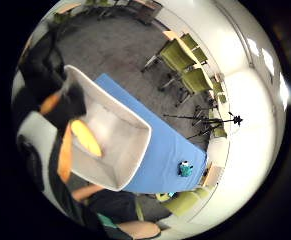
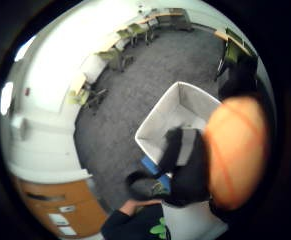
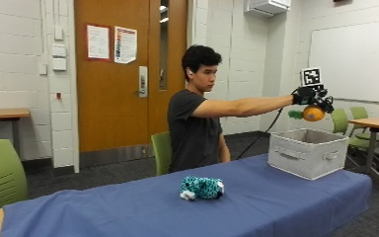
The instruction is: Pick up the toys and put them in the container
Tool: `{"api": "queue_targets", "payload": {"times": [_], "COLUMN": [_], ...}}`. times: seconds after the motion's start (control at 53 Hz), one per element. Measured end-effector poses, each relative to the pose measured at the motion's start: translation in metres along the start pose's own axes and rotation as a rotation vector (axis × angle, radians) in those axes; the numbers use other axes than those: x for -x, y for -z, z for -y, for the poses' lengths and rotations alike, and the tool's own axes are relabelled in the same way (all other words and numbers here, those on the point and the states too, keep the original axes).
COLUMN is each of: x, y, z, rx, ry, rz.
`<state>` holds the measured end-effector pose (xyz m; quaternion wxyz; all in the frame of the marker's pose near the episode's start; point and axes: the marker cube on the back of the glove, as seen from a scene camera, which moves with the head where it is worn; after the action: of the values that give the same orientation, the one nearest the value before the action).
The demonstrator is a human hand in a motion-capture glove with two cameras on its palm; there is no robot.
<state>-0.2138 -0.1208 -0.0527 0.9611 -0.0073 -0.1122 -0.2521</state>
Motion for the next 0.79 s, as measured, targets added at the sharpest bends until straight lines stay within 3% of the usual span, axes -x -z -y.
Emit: {"api": "queue_targets", "payload": {"times": [0.075,0.226,0.359,0.491,0.585,0.679,0.793], "x": [-0.003,-0.021,0.025,-0.021,-0.049,-0.099,-0.14], "y": [0.0,0.001,-0.004,0.015,0.034,0.045,0.071], "z": [0.0,-0.013,-0.019,-0.054,-0.089,-0.113,-0.161], "rx": [-0.012,-0.011,-0.015,-0.021,-0.022,-0.026,-0.018], "ry": [-0.045,0.059,-0.053,-0.042,-0.023,-0.091,0.035], "rz": [0.013,-0.143,-0.305,-0.277,-0.121,-0.239,-0.11]}}
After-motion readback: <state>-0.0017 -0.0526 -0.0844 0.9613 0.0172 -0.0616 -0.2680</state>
